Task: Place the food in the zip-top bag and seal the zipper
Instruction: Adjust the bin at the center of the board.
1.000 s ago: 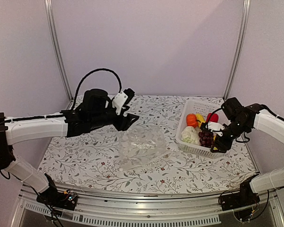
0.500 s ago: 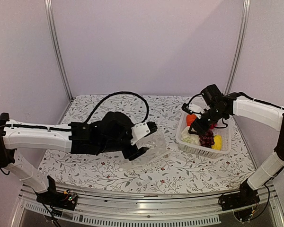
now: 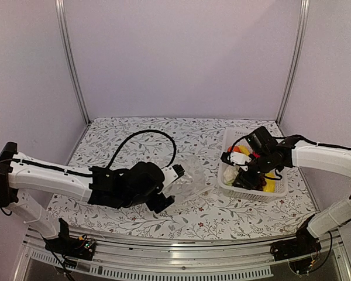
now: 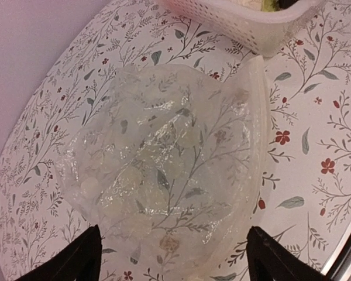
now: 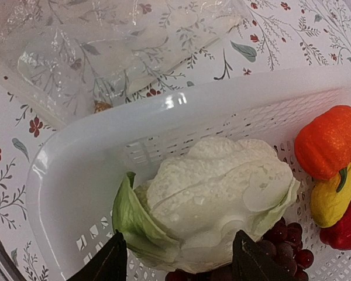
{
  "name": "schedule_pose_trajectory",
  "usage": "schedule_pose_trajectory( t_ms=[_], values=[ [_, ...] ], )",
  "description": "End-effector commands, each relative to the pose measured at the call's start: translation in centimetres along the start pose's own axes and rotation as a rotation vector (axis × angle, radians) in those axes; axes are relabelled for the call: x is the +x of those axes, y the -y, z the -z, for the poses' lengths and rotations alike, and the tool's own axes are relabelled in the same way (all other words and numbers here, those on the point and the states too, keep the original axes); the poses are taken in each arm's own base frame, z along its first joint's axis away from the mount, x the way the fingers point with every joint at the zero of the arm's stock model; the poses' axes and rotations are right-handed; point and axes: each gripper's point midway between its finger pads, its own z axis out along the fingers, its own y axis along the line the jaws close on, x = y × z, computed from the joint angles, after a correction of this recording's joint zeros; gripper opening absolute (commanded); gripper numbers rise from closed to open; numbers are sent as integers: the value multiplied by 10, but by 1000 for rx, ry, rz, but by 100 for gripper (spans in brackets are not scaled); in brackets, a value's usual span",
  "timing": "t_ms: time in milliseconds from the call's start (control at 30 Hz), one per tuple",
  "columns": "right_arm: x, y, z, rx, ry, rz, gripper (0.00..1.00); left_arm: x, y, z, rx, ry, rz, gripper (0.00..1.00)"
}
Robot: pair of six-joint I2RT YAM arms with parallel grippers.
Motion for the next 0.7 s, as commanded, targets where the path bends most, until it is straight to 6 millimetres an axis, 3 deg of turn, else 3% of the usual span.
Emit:
schedule_pose_trajectory(
  t_ms=[0,133,233,533,667],
  values=[
    [40,-25,6,-40,-65,79,61,0,7,-9,-12,-8,-1,87],
    [59,-34,15,-42,-73,94,62,3,12,-21,-17,-38,-36,86],
    [59,-37,22,-43,-47,87,62,2,19,-29,-12,-45,-46,80],
    [14,-19,54,47,126,60,63,-5,40,-34,-14,-37,-143,64],
    [9,-15,55,70,160,56,63,-3,47,-35,-11,-43,-165,60]
  ],
)
